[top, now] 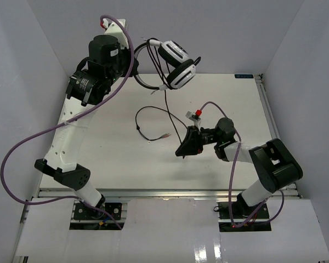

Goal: Wrap the headphones

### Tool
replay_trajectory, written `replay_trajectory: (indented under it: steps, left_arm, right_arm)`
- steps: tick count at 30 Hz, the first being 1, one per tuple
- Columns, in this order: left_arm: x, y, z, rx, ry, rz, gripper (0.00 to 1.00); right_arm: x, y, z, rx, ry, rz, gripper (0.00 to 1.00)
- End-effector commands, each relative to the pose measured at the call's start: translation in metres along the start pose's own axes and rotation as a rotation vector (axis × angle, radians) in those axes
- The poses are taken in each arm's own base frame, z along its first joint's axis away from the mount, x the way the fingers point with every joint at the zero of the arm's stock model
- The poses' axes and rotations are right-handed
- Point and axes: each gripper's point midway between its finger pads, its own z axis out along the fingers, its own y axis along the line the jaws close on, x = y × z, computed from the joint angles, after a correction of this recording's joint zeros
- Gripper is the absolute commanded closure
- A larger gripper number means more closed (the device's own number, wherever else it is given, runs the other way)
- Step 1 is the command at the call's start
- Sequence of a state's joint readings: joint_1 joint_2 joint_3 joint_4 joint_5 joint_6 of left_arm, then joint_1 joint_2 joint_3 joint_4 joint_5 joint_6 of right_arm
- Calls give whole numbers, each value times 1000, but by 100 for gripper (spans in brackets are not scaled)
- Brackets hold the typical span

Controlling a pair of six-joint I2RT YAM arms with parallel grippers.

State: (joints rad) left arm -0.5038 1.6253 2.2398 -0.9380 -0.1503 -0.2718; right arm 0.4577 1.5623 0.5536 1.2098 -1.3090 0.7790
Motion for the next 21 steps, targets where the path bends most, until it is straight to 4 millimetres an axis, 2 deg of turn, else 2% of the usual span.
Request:
replay_trajectory:
  steps: [1, 2, 3, 4, 5, 6, 7, 8, 9, 10, 11, 13, 14, 16, 18, 20, 21]
  left_arm:
    - [-42, 31, 10, -170, -201, -104, 100]
    - [-38, 35, 16, -189, -190, -86, 100]
    - [-32, 47, 26, -240, -173, -60, 100]
    - [-26, 60, 33, -281, -155, -42, 100]
    - [-21, 70, 38, -309, -139, -24, 100]
    - [-13, 78, 41, -334, -121, 5, 100]
    - [2, 90, 47, -375, -86, 29, 100]
    - [10, 96, 49, -397, -69, 49, 100]
    - [27, 108, 53, -426, -22, 90, 100]
    - [43, 119, 56, -454, 23, 131, 100]
    - [50, 128, 55, -477, 44, 167, 100]
    - [83, 143, 60, -512, 137, 236, 100]
    - [90, 148, 60, -515, 163, 277, 100]
    - [109, 153, 62, -507, 223, 333, 100]
    - [140, 148, 69, -429, 308, 359, 100]
    - [172, 141, 74, -357, 408, 378, 100]
    - [190, 127, 78, -280, 462, 383, 100]
  right_arm:
    - [-34, 56, 15, -138, -62, -394, 80]
    - [-39, 57, 16, -138, -66, -411, 84]
    - [-47, 58, 17, -133, -71, -434, 89]
    - [-52, 53, 17, -102, -66, -387, 92]
    - [-60, 43, 16, -54, -63, -384, 92]
    - [-73, 30, 16, 13, -66, -457, 92]
    - [-61, 9, 10, 153, -28, -301, 92]
    - [-58, -8, 5, 259, 40, -362, 92]
    - [-66, -21, 0, 377, 105, -476, 92]
    - [-71, -28, -9, 479, 198, -589, 92]
    - [-85, -29, -15, 526, 219, -665, 92]
    - [-99, -45, -49, 767, 338, -733, 92]
    - [-113, -44, -56, 826, 356, -790, 92]
    - [-141, -47, -86, 1000, 433, -961, 92]
    - [-160, -44, -96, 1060, 475, -1067, 92]
    - [-189, -40, -99, 1129, 505, -1222, 92]
    - [-200, -41, -99, 1164, 525, -1286, 92]
